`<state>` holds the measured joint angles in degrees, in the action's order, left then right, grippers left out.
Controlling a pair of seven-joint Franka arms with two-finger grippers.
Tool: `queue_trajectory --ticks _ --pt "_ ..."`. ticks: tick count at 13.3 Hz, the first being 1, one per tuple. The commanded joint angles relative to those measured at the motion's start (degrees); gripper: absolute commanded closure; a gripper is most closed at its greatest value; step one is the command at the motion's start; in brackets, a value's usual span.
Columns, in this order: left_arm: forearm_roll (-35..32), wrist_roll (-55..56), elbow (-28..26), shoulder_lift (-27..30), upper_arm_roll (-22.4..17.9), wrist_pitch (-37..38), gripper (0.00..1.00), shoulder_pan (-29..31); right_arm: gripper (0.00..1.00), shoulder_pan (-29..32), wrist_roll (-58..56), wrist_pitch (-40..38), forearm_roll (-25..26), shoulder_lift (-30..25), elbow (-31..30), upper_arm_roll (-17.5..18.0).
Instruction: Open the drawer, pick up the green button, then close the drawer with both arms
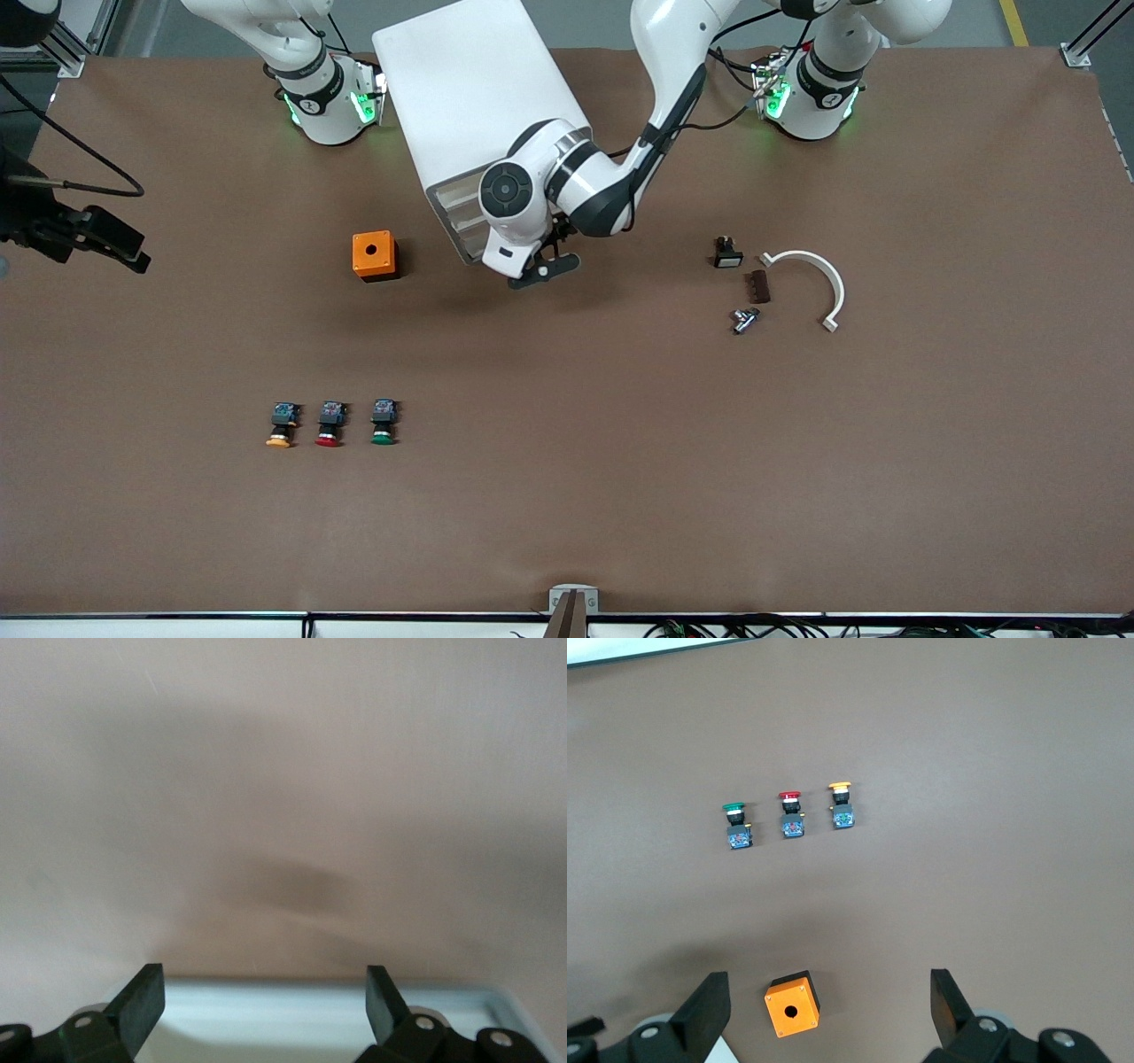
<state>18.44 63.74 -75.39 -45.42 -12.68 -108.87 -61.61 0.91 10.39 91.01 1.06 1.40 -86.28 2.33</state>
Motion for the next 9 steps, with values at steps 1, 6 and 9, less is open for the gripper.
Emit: queue_trajectory --ticks 1,6,9 --pt "-3.2 -0.4 -0.7 4.4 -1.2 0.6 0.00 4.7 0.00 -1.0 -0.7 1.4 -1.2 -2.3 -3.4 -1.4" --pt "-12.7 -1.5 -0.9 15.2 -3.6 4.8 0.00 15.0 0.00 0.1 -1.5 2.7 -0.4 -3.2 -3.9 -1.2" --pt "-15.3 -11.1 -0.9 21.7 -3.6 10.4 0.00 21.2 0.00 0.2 -2.2 2.6 -0.3 -3.2 -3.5 -1.3"
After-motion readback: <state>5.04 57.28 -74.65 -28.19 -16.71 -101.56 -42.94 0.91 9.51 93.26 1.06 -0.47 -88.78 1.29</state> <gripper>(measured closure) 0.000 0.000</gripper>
